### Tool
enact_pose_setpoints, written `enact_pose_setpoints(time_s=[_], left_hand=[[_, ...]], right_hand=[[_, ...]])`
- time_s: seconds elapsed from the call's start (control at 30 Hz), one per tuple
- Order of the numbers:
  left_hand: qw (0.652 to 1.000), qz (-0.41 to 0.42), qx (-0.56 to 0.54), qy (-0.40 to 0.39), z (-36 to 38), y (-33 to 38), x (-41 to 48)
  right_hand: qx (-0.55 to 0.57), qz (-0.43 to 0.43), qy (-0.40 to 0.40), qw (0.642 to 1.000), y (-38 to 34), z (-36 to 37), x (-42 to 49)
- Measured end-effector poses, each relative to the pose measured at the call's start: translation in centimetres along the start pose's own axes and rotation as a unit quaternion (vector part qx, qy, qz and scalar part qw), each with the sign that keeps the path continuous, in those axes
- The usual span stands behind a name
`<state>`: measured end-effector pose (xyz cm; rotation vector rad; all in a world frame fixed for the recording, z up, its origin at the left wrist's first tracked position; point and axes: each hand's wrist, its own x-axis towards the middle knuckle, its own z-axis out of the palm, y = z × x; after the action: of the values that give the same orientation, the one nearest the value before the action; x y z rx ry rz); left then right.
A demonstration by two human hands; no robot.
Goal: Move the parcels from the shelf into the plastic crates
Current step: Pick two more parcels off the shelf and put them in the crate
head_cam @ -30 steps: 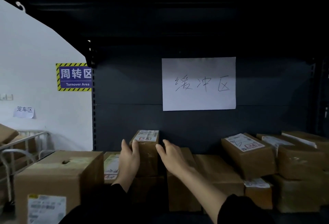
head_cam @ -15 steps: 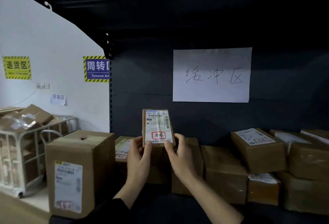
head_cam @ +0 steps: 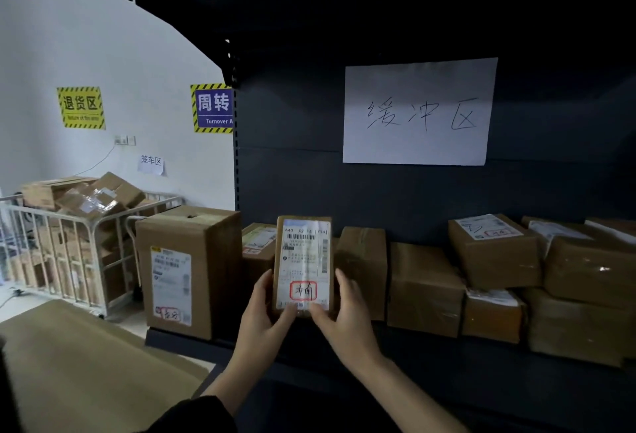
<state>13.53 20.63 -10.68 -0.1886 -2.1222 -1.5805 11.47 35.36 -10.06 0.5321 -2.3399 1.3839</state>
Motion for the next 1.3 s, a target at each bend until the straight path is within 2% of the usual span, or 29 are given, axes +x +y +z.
enact_pose_setpoints(time_s=[0.1,0.3,0.4,0.47,0.53,0.6,0.77,1.0,1.3], left_hand=[[0.998,-0.02,0.045,-0.033,0.0,-1.4,-1.0],[0.991,-0.032,0.125,-0.039,1.2,-2.9,-1.5],[0.98,-0.006,0.19,-0.052,0.9,-3.1,-1.6],[0.953,0.01,0.296,-0.058,0.4,-3.2,-1.7],[0.9,0.004,0.433,-0.052,-0.2,-3.0,-2.0],[0.864,0.015,0.501,-0.039,-0.8,-2.6,-2.7],[0.85,0.086,0.515,-0.064,0.2,-0.7,-4.1],[0.858,0.132,0.477,-0.142,5.3,1.2,-3.7],[0.862,0.189,0.43,-0.191,12.5,2.8,-2.7]], right_hand=[[-0.014,0.006,-0.018,1.0,1.3,0.8,-1.3],[-0.048,0.033,-0.045,0.997,2.8,1.4,-2.2],[-0.073,0.035,-0.056,0.995,3.2,1.1,-2.3],[-0.113,0.034,-0.064,0.991,3.5,0.3,-2.5],[-0.174,0.033,-0.075,0.981,4.0,-0.9,-2.7],[-0.237,0.024,-0.082,0.968,4.6,-2.3,-2.9],[-0.322,0.017,-0.085,0.943,5.7,-5.0,-3.3],[-0.345,0.035,-0.071,0.935,6.7,-8.8,-4.7],[-0.379,0.099,-0.022,0.92,8.1,-15.5,-7.4]])
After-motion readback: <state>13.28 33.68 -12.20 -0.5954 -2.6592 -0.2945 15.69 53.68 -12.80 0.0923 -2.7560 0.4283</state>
